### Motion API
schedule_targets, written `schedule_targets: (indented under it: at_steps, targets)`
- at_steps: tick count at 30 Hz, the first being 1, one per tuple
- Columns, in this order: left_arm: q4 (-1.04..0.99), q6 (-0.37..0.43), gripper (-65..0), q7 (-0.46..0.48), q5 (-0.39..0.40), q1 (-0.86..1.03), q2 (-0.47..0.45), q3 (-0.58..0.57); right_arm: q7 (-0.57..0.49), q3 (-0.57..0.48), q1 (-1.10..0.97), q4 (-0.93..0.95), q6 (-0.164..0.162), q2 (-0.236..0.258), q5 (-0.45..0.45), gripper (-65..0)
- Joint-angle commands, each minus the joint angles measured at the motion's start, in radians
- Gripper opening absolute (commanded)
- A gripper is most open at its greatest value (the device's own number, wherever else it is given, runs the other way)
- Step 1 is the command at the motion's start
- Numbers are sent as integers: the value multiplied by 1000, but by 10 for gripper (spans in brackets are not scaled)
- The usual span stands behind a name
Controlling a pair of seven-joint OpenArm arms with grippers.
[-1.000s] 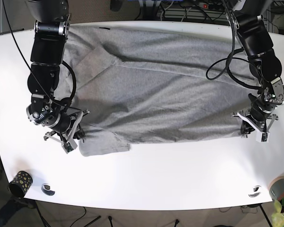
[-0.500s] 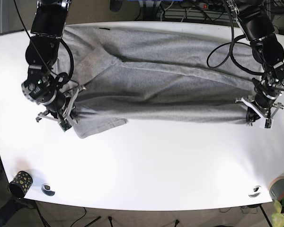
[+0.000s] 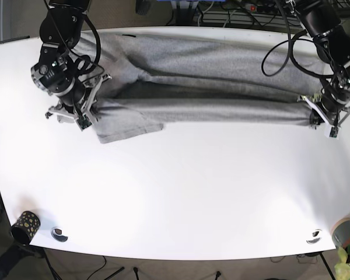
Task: Fold the T-shirt properly
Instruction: 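Fold the hem up over the shirt body toward the collar with both grippers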
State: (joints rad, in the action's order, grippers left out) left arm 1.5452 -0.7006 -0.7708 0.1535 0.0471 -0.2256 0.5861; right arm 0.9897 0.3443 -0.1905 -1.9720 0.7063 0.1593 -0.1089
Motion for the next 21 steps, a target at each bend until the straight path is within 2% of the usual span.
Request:
schedule_targets:
  at_steps: [1,8,12,13,16,17,18,21]
  targets:
    - [54,2,-650,15,5,20,-21,2,-1,26,-23,-45,-8,-25,2,-650]
    - [62,2,-650,15,5,102,-22,2,-1,74,-94,-45,-8,-82,2,-650]
    - [61,2,-650,15,5,129,-24,-1,-1,88,-116,-42,-8,-94,2,-637]
    - [61,2,-639,15,5,135,-24,-7,-1,88,-116,-40,-8,-102,4,-601]
    - [61,2,-546,15,5,149,-24,-25,-1,106,-117,-40,-8,-119,10,-444]
    - [61,2,-482,15,5,155,-24,-30,-1,121,-117,-40,-8,-126,5,-361]
    - [61,2,-439,15,7,156,-24,-30,-1,134,-117,-40,-8,-129,2,-314]
    - [61,2,-310,15,7,156,-24,-25,-1,163,-117,-45,-8,-143,1,-217]
